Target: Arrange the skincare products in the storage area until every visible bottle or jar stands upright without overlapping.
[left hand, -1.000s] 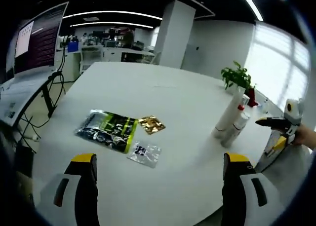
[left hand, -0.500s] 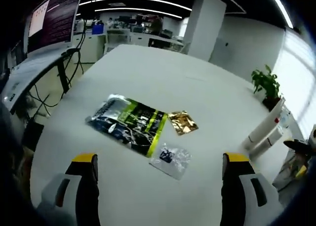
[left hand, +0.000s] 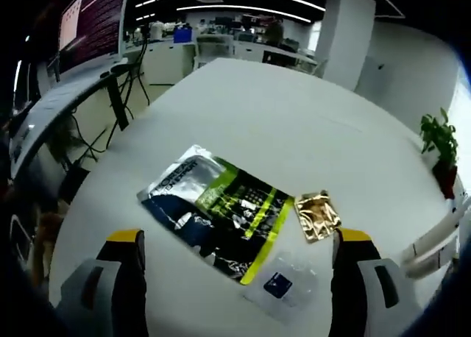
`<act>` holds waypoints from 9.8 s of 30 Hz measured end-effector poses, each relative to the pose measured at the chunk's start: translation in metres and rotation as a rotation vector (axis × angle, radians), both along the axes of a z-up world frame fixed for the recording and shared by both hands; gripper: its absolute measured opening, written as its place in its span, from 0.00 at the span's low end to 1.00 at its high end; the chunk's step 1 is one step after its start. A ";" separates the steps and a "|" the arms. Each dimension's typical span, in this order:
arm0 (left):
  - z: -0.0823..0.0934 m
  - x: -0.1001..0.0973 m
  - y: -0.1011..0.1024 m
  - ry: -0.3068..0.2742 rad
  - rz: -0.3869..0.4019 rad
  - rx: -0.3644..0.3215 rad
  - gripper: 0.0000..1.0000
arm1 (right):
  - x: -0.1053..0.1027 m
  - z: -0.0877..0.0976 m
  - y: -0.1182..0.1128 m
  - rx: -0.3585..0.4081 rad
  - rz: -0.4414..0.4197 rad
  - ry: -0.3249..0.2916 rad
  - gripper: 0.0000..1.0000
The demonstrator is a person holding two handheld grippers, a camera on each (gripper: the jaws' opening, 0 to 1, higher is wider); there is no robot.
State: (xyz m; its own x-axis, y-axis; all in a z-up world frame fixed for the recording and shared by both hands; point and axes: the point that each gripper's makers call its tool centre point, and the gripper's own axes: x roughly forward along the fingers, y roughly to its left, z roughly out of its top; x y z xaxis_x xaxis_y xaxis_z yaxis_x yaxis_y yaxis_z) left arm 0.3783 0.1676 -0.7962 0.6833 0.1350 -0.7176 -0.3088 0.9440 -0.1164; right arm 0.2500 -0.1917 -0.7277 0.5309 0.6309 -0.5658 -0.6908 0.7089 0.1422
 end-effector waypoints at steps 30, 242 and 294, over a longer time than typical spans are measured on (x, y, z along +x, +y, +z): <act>-0.053 0.040 0.042 0.187 0.321 0.023 0.99 | 0.001 -0.005 -0.004 -0.008 -0.030 0.028 0.95; 0.123 -0.139 -0.204 -0.262 -0.516 -0.734 0.00 | 0.001 0.059 0.112 0.743 -0.192 0.373 0.04; 0.007 -0.085 -0.221 -0.077 -0.283 -0.727 0.00 | 0.015 0.011 0.000 0.219 -0.148 0.079 0.99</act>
State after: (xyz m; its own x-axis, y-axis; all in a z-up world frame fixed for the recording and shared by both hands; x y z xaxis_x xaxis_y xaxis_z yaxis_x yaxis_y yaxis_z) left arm 0.2931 -0.0537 -0.7893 0.6730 -0.5371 -0.5086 -0.0340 0.6644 -0.7466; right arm 0.2649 -0.1919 -0.7169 0.5862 0.6615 -0.4677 -0.5625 0.7478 0.3527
